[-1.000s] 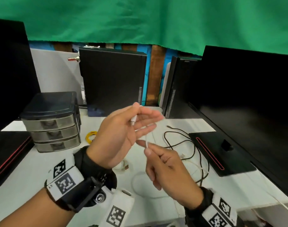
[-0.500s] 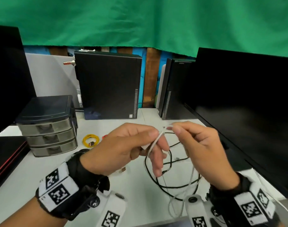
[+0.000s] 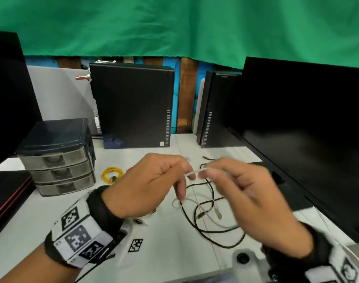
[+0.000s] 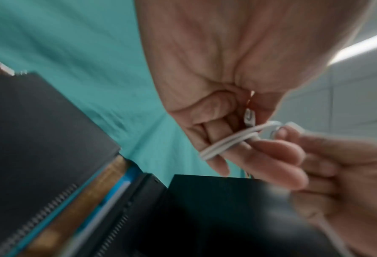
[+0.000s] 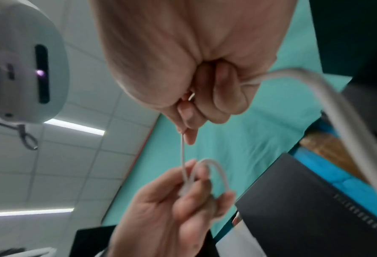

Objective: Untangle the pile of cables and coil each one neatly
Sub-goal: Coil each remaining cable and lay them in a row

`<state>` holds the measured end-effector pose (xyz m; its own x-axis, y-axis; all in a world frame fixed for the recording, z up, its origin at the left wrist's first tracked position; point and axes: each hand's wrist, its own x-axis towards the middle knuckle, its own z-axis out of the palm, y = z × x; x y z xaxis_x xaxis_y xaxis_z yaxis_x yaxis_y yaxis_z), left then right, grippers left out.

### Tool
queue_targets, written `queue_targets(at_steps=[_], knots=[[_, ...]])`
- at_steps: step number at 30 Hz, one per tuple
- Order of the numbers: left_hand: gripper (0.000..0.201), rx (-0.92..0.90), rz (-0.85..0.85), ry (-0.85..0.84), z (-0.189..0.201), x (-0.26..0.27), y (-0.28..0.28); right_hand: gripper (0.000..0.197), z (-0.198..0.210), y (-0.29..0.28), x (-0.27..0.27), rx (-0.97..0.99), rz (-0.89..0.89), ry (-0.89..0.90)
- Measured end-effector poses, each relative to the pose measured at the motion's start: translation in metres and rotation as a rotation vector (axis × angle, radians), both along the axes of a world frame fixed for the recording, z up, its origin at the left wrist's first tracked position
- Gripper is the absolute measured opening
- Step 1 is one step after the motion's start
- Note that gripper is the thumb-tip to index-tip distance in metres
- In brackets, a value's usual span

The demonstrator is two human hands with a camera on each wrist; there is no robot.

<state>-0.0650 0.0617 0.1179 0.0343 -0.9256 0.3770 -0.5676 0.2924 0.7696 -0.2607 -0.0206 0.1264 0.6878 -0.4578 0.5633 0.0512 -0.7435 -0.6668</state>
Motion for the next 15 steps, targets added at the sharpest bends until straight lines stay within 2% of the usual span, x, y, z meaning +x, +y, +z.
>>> queue_targets(at_steps=[3, 6, 8, 10, 12, 13, 15], knots=[[0.038, 0.129, -0.261, 0.3, 0.008, -0.011, 0.007, 0.014, 0.007, -0.018, -0.007, 0.059, -0.109, -0.144], [0.031, 0.076, -0.486, 0.601, 0.014, -0.014, 0.011, 0.018, -0.008, -0.024, 0.003, 0.221, -0.047, -0.122], [0.032, -0.033, -0.467, 0.796, 0.017, -0.016, 0.01, 0.022, -0.022, -0.015, 0.014, 0.283, 0.057, 0.005], [0.036, -0.133, -0.325, 0.945, 0.018, -0.014, 0.007, 0.024, -0.034, 0.004, 0.022, 0.34, 0.16, 0.133], [0.036, -0.199, -0.162, 0.966, 0.016, -0.008, 0.003, 0.025, -0.039, 0.021, 0.025, 0.323, 0.249, 0.22], [0.034, -0.217, -0.091, 0.898, 0.014, -0.004, 0.001, 0.025, -0.038, 0.027, 0.025, 0.28, 0.263, 0.244], [0.036, -0.221, 0.024, 0.613, 0.012, 0.002, -0.001, 0.024, -0.028, 0.028, 0.019, 0.197, 0.234, 0.251]])
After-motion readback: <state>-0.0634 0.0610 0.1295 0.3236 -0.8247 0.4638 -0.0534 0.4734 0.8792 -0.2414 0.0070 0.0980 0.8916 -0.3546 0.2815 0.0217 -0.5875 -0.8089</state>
